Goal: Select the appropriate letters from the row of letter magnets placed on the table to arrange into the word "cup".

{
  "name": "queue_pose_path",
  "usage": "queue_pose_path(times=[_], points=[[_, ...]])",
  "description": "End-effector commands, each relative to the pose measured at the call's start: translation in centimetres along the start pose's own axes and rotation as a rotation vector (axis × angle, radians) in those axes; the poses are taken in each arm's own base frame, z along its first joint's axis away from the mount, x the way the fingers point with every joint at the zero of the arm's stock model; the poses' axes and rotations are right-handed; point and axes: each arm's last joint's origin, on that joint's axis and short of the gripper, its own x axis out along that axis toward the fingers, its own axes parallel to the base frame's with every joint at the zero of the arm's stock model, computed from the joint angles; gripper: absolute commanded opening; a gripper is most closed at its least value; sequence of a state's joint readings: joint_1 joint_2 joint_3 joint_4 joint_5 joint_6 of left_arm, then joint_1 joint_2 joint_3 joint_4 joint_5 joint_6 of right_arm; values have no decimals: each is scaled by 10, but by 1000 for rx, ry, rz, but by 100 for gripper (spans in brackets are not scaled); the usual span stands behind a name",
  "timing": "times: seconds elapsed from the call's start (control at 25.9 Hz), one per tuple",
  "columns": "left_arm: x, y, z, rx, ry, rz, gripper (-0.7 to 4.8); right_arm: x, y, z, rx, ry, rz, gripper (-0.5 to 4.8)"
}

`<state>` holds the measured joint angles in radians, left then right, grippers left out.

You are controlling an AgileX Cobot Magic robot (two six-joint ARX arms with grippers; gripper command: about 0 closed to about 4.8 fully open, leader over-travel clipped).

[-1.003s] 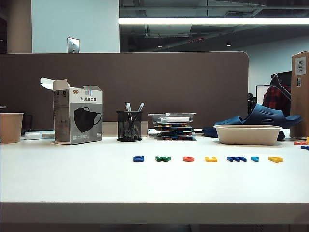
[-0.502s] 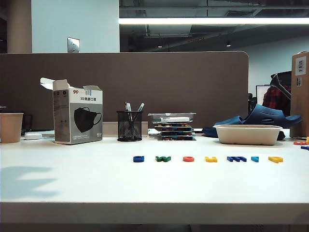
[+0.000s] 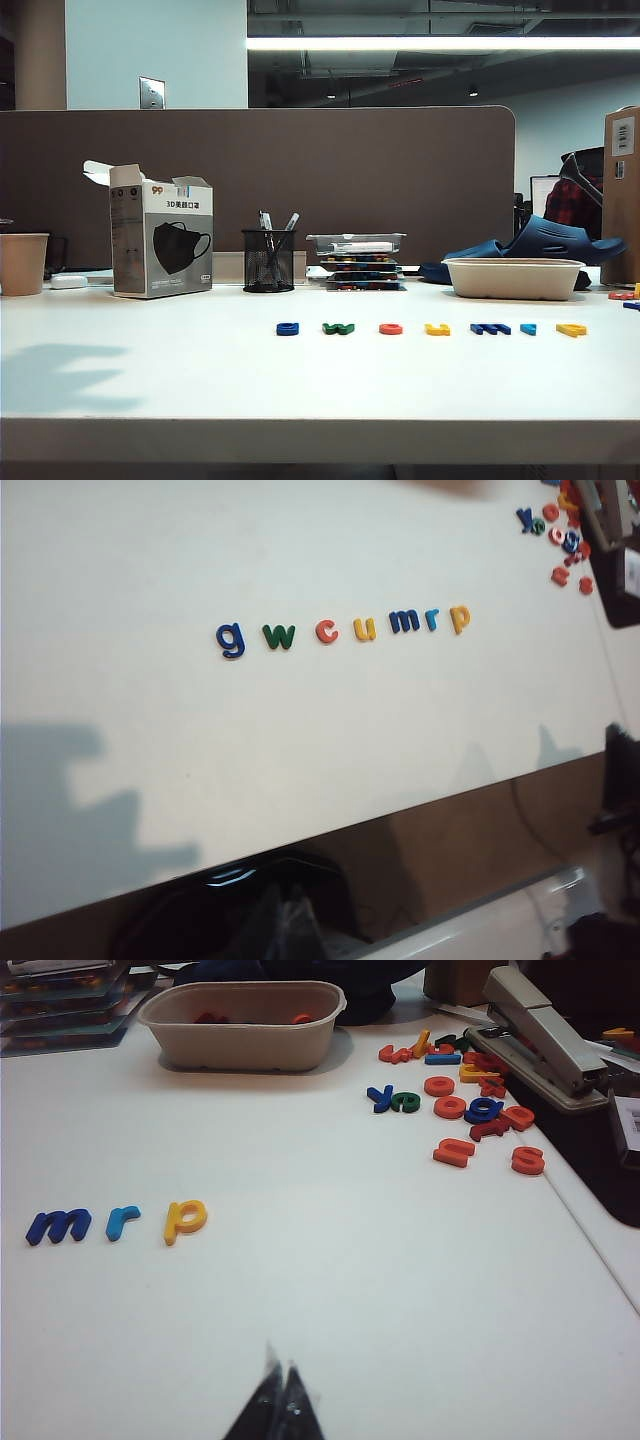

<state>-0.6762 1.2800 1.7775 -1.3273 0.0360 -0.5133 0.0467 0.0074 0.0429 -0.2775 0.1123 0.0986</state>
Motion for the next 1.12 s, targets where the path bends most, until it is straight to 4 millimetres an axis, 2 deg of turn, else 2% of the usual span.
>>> queue_pose_path(times=[0.04,0.19,0.5,0.66,0.77,1.0,1.12], points=[[-2,-12,-6,42,-59,65,-5,0,0,0,-1,-12,0,3],[3,-24,-9,59,-77,66,-5,0,0,0,-1,-12,0,3],[24,-34,-7,37,-56,133,-5,0,0,0,0,-13,0,3],[27,-36,-5,11,-61,115,-5,0,0,0,0,-13,0,3],[27,-40,-4,-26,-49,39,-5,0,0,1,1,-14,1,3],[27,-39,-5,-52,-39,43,-5,0,0,1,1,-14,1,3],[27,-39,-5,-124,-43,39,-5,0,0,1,1,-14,1,3]])
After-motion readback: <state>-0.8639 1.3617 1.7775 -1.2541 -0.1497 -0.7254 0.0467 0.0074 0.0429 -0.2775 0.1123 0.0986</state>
